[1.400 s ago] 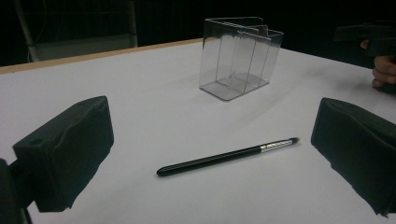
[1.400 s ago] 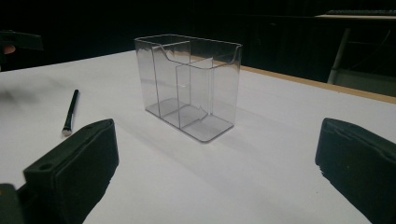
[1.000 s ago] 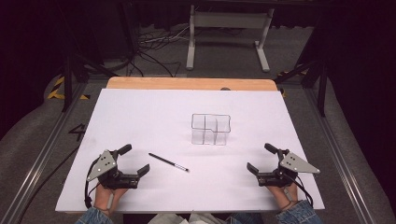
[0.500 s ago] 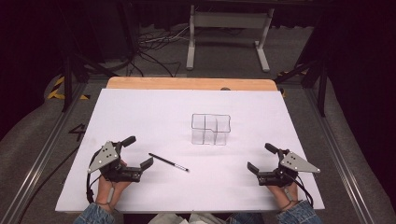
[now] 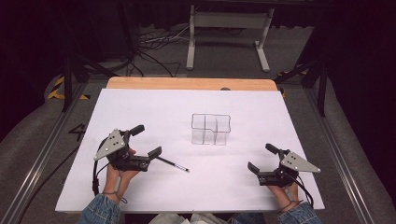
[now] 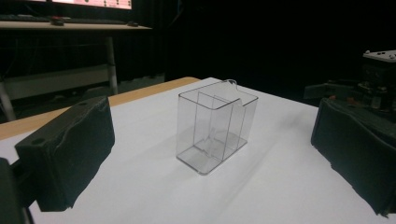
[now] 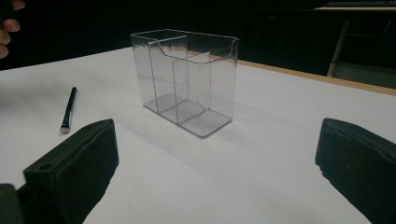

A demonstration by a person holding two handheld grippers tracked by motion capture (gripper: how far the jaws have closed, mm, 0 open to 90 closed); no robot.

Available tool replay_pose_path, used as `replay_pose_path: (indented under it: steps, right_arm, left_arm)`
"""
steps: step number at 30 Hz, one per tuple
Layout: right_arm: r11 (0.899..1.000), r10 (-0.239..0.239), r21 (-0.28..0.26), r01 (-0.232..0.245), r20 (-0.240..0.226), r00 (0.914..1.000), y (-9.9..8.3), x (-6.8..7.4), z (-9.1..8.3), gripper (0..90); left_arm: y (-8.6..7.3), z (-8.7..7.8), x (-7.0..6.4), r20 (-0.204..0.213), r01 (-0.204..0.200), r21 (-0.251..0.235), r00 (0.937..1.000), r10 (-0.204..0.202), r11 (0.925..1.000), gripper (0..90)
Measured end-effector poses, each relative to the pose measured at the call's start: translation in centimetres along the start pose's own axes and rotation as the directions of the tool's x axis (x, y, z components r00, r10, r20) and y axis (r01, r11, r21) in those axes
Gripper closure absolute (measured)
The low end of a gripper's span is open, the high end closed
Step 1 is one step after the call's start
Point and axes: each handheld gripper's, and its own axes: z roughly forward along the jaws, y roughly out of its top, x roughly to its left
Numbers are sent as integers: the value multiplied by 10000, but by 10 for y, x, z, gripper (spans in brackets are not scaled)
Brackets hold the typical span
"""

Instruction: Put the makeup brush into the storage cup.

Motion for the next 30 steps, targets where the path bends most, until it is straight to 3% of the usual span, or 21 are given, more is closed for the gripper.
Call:
replay_pose_path:
  steps: [9,15,20,25,26,28,29,30]
  right_arm:
    - [10000,-14,-8,14,-30,10000,0,0,0,0]
    - [10000,-4,-5,4,-65,10000,0,0,0,0]
    - [10000,-20,28,20,-65,10000,0,1,0,0]
    - [10000,-24,47,24,-30,10000,0,0,0,0]
    - [10000,-25,66,25,-34,10000,0,1,0,0]
    - [10000,-24,68,24,-31,10000,-1,1,0,0]
    - [10000,-17,60,17,-36,10000,-1,1,0,0]
    - [10000,-17,60,17,-36,10000,-1,1,0,0]
  left_arm:
    - [9,19,-5,490,-118,261,9987,105,9996,3]
    - [14,24,-6,646,-112,242,9979,96,9996,2]
    - [20,29,-7,754,-343,542,9967,302,9979,2]
    - [29,30,-10,971,-705,1148,9935,594,9909,2]
    - [34,32,-10,1140,-954,1555,9904,781,9832,0]
    - [36,32,-9,1207,-1053,1734,9890,850,9792,0]
    - [40,34,-9,1284,-1165,2119,9876,905,9703,4]
    - [40,34,-9,1284,-1165,2119,9876,905,9703,5]
